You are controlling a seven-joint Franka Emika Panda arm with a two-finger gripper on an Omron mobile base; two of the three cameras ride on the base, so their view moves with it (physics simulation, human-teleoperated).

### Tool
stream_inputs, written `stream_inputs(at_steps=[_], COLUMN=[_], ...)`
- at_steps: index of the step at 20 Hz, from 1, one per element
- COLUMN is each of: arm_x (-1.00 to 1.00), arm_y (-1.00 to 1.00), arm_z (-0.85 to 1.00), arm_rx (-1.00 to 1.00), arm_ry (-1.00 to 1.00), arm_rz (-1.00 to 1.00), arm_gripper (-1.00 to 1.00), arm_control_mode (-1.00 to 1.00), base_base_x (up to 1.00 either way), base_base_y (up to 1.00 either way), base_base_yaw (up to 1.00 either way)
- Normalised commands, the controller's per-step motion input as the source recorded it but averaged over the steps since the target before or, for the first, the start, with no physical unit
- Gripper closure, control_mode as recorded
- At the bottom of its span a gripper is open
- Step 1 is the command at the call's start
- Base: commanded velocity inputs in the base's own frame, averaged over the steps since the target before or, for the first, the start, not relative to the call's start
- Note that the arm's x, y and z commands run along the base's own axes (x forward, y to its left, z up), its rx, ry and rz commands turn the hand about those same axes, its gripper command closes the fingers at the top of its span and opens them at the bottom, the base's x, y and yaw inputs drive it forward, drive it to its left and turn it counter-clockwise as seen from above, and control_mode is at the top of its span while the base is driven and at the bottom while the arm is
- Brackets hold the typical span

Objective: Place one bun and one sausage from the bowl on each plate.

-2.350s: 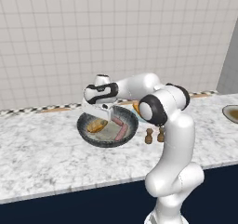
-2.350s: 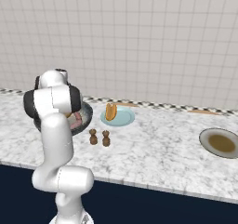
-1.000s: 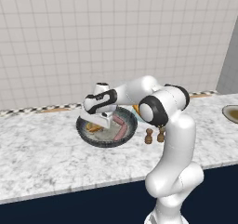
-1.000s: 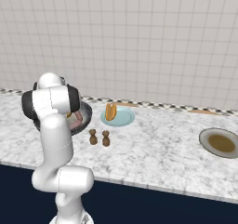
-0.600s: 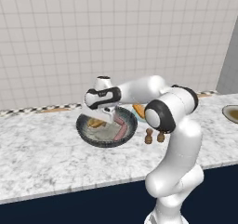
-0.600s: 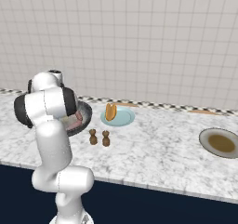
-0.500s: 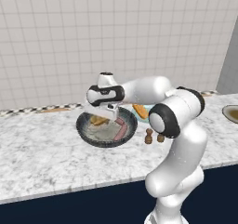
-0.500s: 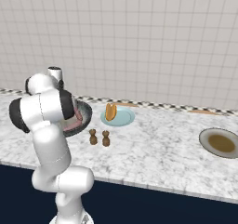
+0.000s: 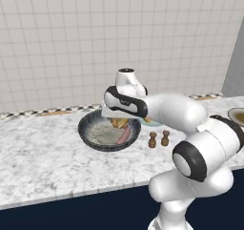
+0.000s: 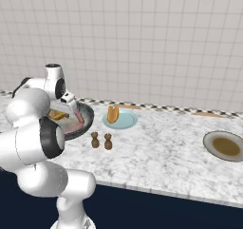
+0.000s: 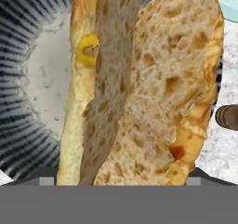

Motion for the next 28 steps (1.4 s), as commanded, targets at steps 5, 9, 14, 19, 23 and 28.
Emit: stream_inputs(at_steps=[5,9,14,19,23,28], arm_x=[-0.19,0.06,0.37,0.31,-0.20,-0.34], arm_y=[-0.92,-1.00,-0.99,-1.00,-1.00,-1.00], arm_z=[0.18,0.36,0.36,0.09,-0.09,-0.03], arm_rx=[0.00,-0.10,-0.25,-0.19,-0.01,0.00], arm_ry=[-0.10,0.01,0.17,0.18,0.01,-0.04], arm_rz=[0.24,0.19,0.03,0.00,0.00,0.00], arm_gripper=[1.00,1.00,1.00,1.00,1.00,1.00], arm_control_mode=[-1.00,-1.00,-1.00,-1.00,-1.00,-1.00], base_base_x=[0.00,0.00,0.00,0.00,0.00,0.00], base_base_y=[0.00,0.00,0.00,0.00,0.00,0.00], base_base_yaw=[0.00,0.00,0.00,0.00,0.00,0.00])
